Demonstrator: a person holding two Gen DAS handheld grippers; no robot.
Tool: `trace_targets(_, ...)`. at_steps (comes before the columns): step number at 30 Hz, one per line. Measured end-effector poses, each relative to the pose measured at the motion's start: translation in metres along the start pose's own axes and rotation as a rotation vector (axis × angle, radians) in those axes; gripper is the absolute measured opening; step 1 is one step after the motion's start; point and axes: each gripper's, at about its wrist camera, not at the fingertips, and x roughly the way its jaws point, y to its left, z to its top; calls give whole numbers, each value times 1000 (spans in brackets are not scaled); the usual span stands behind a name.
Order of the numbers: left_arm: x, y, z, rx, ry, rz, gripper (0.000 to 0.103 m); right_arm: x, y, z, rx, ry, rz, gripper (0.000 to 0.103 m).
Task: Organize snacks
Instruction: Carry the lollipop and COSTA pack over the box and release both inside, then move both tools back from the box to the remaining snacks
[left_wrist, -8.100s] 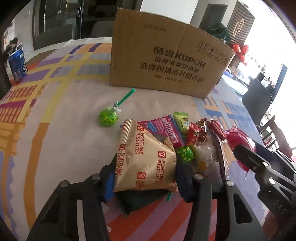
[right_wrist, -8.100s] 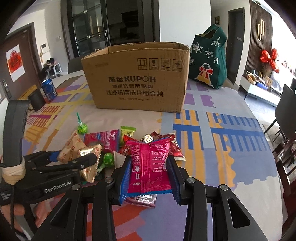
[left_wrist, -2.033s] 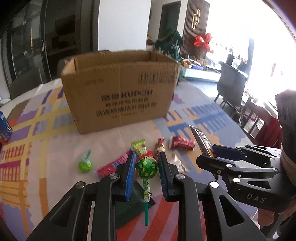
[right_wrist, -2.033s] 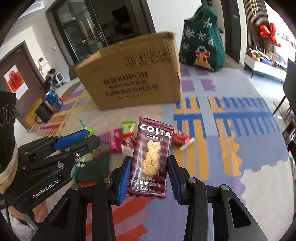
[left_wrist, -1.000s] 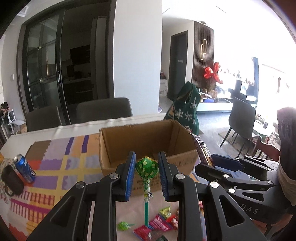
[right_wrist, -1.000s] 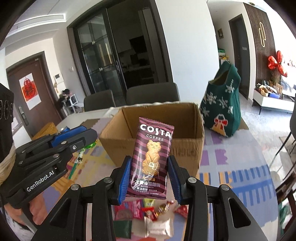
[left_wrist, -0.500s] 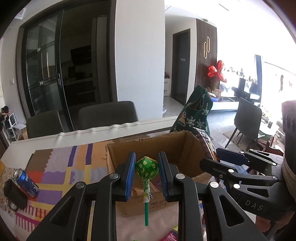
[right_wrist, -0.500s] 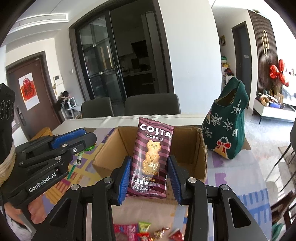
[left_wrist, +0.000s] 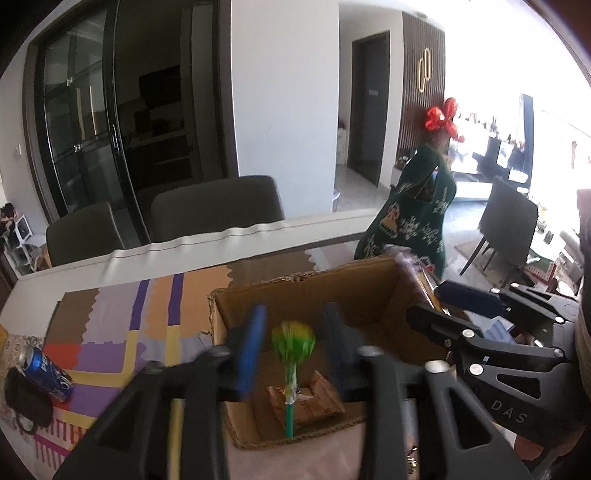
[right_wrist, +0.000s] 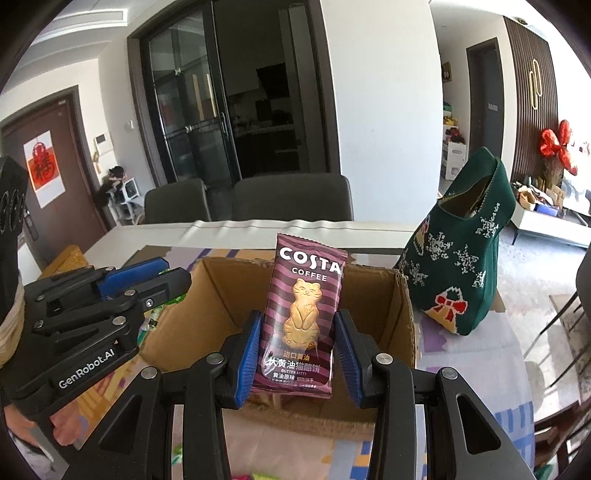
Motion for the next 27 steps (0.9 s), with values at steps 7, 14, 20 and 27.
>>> trace_targets(7, -25, -1, -8, 1, -51, 74, 68, -2, -4, -3, 6, -6, -49, 58)
trace_targets(14, -68, -10, -26, 14, -97, 97, 71, -34, -1, -18, 11, -39, -30, 63)
trace_targets(20, -102, -18, -43, 24, -121, 86, 73, -66, 14, -32, -31, -77, -17, 65)
trace_targets(27, -129, -21, -70, -6, -126, 73, 75, -95, 22, -53, -42, -102, -18, 71)
